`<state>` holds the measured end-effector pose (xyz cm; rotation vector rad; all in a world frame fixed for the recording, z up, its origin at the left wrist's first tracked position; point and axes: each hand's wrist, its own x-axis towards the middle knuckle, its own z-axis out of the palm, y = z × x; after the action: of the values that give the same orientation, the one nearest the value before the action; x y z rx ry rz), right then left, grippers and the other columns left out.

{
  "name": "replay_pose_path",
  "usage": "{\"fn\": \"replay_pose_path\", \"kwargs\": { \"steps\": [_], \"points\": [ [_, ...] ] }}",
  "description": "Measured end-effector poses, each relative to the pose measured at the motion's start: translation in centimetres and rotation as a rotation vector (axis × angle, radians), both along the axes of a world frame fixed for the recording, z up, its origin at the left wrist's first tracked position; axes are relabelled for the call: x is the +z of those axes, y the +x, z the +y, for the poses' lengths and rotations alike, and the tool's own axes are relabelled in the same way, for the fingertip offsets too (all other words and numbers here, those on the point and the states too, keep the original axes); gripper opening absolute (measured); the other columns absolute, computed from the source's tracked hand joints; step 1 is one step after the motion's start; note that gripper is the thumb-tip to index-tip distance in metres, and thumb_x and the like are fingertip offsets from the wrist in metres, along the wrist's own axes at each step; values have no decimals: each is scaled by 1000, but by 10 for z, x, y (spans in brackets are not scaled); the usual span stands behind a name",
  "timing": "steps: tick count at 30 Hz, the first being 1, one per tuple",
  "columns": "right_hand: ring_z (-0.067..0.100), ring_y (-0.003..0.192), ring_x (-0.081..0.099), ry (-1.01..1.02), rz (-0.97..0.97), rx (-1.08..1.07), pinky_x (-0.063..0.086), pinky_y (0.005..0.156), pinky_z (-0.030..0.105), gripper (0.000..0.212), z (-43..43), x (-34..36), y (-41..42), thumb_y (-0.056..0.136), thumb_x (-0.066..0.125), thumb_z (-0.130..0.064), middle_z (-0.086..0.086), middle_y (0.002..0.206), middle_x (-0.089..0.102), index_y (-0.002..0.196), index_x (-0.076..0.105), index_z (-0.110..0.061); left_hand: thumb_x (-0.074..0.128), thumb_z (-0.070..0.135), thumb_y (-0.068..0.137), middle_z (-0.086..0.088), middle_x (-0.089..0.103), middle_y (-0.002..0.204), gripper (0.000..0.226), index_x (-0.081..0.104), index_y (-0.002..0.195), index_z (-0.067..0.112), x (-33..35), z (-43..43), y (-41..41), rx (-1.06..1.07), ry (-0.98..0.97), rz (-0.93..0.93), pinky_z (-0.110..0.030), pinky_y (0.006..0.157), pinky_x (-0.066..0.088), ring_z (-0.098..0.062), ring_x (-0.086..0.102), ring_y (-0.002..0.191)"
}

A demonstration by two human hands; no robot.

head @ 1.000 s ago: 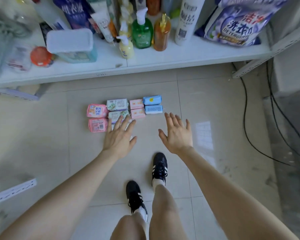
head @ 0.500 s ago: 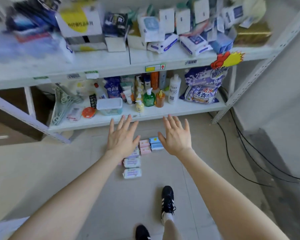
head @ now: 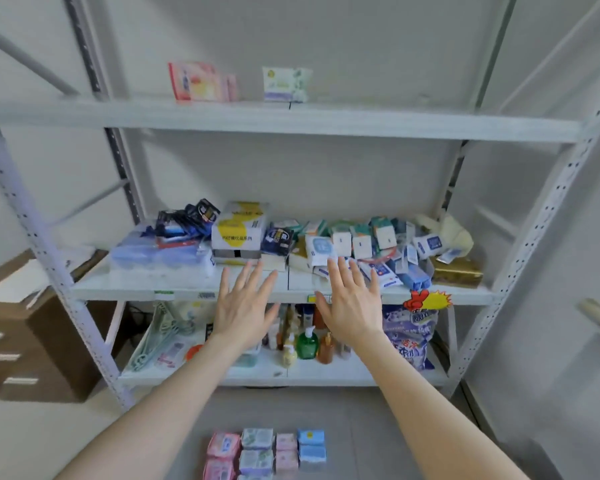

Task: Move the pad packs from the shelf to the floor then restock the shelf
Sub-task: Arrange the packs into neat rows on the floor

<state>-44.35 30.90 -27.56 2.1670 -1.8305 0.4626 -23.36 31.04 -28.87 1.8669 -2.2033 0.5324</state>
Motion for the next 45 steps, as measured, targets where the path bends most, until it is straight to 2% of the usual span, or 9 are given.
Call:
{"fn": "replay_pose_path", "kwargs": {
  "steps": [5,9,21,27,39,45],
  "points": [
    [22,148,12,-131,23,45,5,117,53,72,-7,65,4,95,15,-59,4,160,17,153,13,-19,26,57,96,-1,4,162,65,14,153,30,66,-1,3,36,-129,12,-55,117,-10,-21,-2,150],
    [22,148,13,-214,23,83,6,117,53,72,-13,106,11,94,14,-60,4,160,19,153,13,-19,28,55,96,-3,11,162,62,20,152,29,112,-1,11,34,-230,25,-55,116,-6,-22,4,150],
    [22,148,14,-344,-11,150,5,117,52,70,-68,182,77,95,22,-56,5,160,18,153,12,-18,25,58,96,-4,10,162,65,14,153,29,200,-46,79,79,-402,-50,-52,113,-12,-22,3,150],
    [21,148,12,-365,-84,168,7,117,49,71,-119,204,132,95,25,-55,3,161,15,154,9,-19,21,62,94,-2,9,162,67,14,152,30,236,-94,143,90,-435,-80,-53,116,-7,-21,4,150],
    [18,146,19,-378,-153,253,15,115,48,66,-258,251,189,95,29,-57,-2,157,28,150,22,-21,40,61,91,1,20,160,68,23,150,30,278,-232,229,24,-446,109,-49,118,4,-18,11,148],
    [15,143,23,-319,-204,298,16,115,47,63,-330,280,206,96,35,-54,-5,155,30,149,24,-23,48,61,89,2,22,159,72,23,150,31,289,-304,258,-66,-358,228,-48,118,12,-18,15,147]
  ]
}}
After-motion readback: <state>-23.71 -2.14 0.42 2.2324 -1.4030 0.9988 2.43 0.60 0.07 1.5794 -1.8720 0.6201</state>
